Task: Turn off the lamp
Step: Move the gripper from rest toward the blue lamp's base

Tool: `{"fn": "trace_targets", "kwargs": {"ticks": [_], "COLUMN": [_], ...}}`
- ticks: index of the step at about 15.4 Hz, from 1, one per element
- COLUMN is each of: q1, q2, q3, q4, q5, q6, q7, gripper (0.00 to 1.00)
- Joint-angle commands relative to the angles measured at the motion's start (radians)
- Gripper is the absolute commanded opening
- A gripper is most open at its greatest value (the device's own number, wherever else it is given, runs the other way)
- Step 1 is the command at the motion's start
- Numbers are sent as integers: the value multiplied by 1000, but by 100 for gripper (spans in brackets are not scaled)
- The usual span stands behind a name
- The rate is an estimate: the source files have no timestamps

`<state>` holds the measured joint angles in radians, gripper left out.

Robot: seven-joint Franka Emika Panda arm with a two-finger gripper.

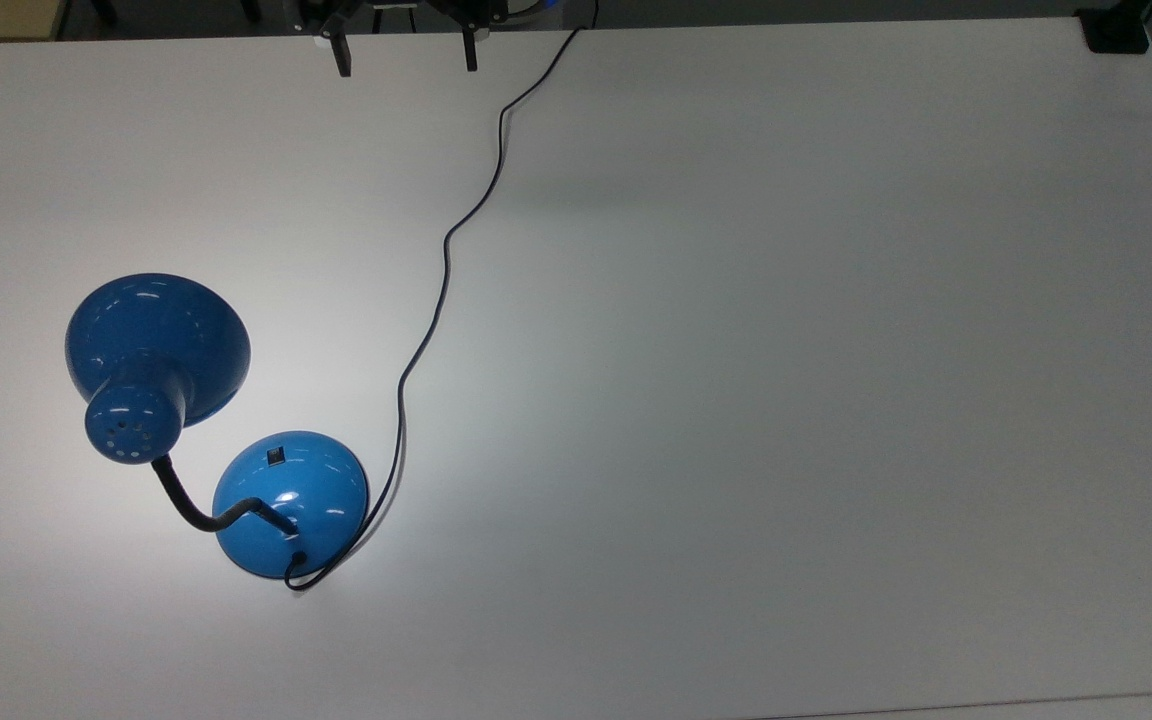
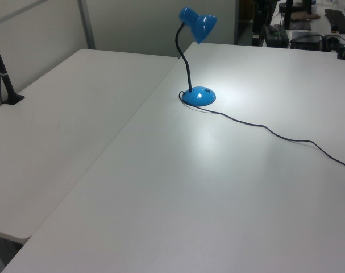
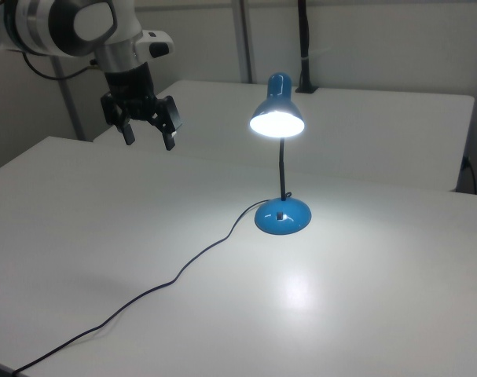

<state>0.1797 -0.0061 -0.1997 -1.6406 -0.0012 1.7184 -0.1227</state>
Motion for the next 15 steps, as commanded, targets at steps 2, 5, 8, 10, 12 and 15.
{"fn": "trace_targets", "kwargs": {"ticks": [2,5,8,10,12,15], "q1": [17,17,17,17,14,10], "q2": [-2,-2,-2,-2,-3,-5], "q3": [-9,-9,-9,-9,-9,-9], "q4": [1,1,1,1,1,-18], "q5": [18,20,20,20,18,7], "q6": [-14,-14,-14,-14,-16,-17], "q7": [21,21,21,21,11,-15], "gripper": [100,100,100,100,100,100]}}
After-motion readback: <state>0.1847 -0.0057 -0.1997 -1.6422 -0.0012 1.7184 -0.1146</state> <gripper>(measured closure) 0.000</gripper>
